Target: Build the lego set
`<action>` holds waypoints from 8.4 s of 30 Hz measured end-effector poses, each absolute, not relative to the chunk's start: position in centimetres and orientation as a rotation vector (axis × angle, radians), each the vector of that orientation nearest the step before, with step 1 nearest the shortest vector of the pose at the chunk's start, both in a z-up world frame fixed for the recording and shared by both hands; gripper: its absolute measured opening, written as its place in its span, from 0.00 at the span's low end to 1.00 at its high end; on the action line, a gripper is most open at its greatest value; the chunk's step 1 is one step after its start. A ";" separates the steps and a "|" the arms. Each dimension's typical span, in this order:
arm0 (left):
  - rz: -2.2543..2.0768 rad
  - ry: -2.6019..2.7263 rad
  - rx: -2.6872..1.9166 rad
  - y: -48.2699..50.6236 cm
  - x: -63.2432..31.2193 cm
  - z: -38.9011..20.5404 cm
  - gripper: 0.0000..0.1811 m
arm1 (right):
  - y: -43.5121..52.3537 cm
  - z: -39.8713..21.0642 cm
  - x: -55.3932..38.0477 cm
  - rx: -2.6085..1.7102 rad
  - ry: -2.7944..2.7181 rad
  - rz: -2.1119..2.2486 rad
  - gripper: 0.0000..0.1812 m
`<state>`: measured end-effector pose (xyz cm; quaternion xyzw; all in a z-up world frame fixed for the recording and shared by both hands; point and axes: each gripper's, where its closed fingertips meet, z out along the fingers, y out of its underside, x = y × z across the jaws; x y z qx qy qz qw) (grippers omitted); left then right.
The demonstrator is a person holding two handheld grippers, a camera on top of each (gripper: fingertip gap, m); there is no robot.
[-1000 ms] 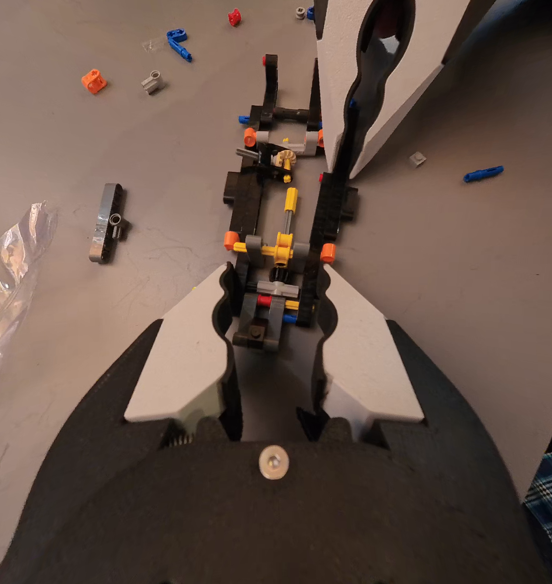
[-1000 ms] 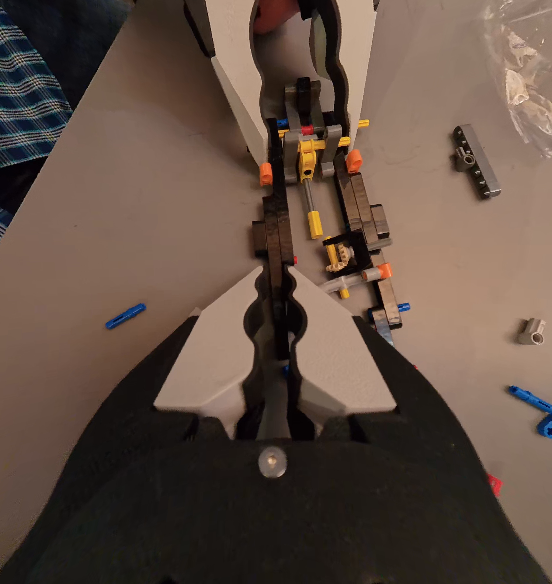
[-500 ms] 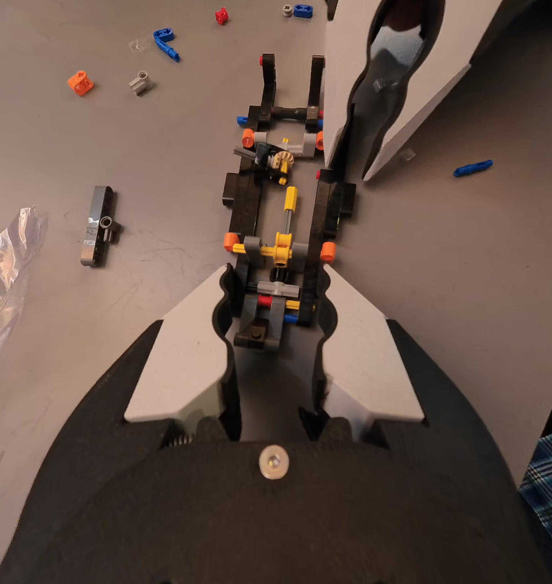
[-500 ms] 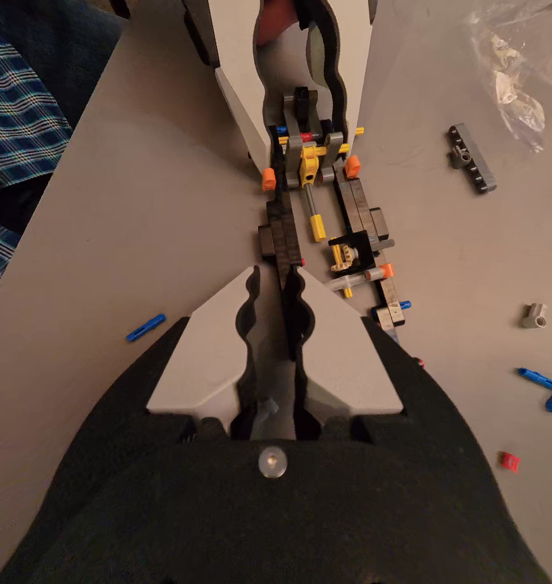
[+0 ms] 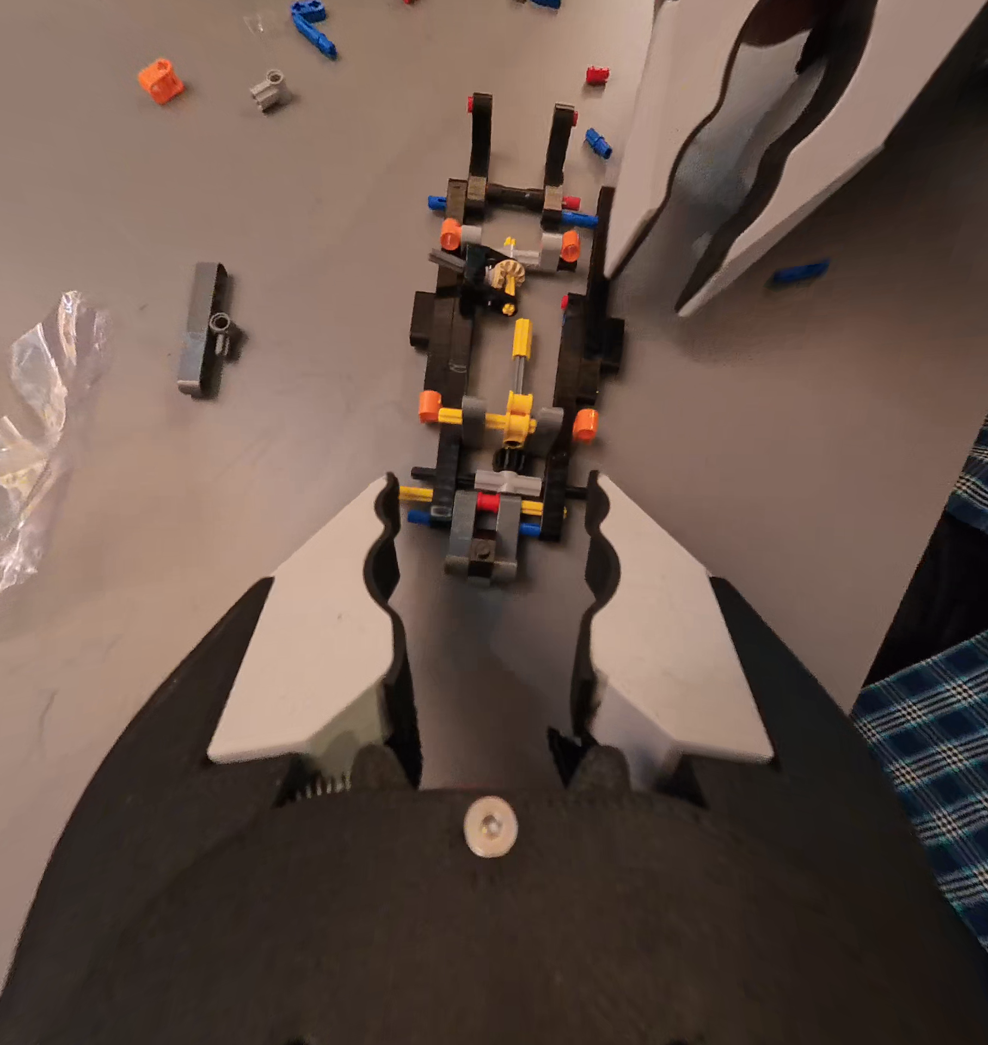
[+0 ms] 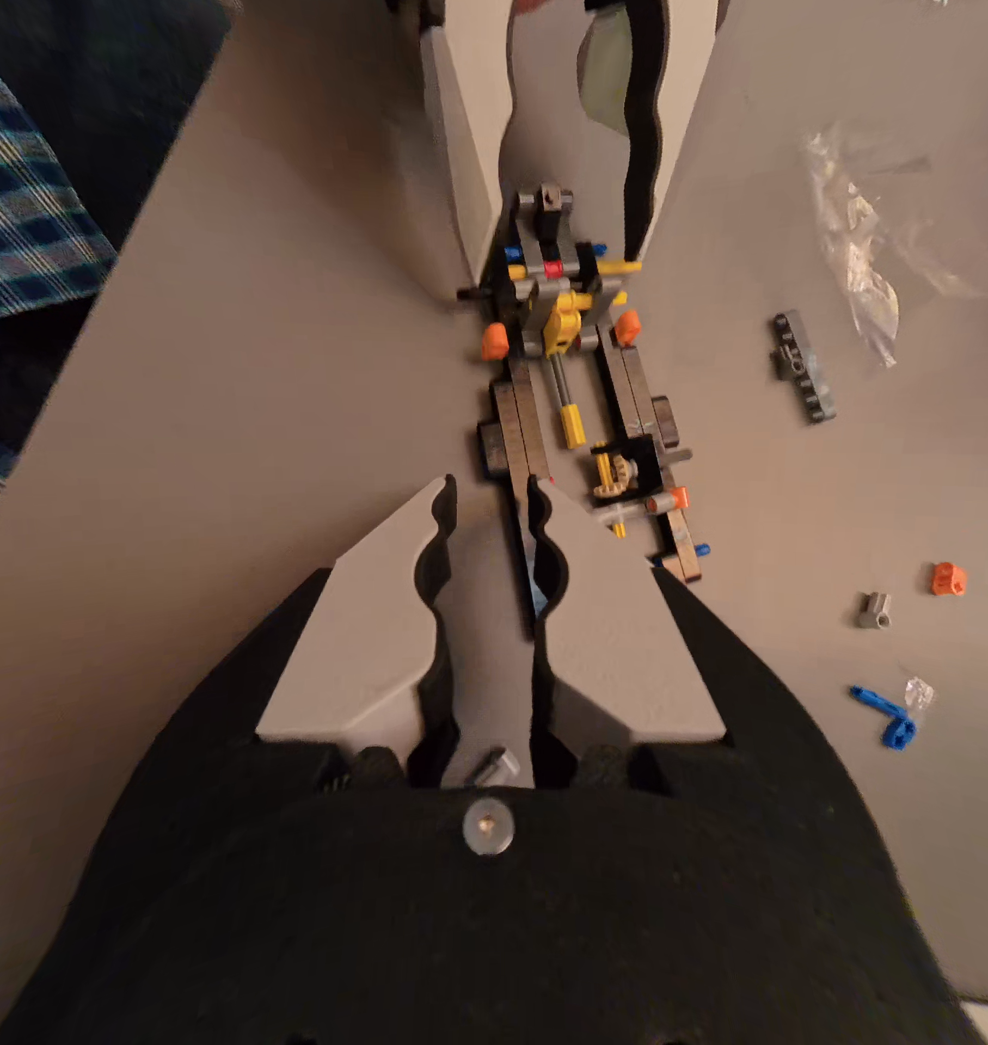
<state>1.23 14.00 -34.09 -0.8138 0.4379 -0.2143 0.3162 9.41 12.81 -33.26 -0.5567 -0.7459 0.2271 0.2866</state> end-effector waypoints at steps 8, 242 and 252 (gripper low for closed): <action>-0.521 1.102 -2.132 15.2 0.6 -33.9 0.26 | 12.8 -34.1 5.9 -1.602 -1.968 0.723 0.14; -0.458 1.169 -2.022 14.4 2.8 -34.9 0.15 | 12.6 -35.0 5.0 -1.588 -2.226 -0.213 0.14; -0.432 1.172 -2.014 14.5 2.8 -34.9 0.15 | 12.3 -35.4 5.2 -1.655 -2.299 -0.141 0.10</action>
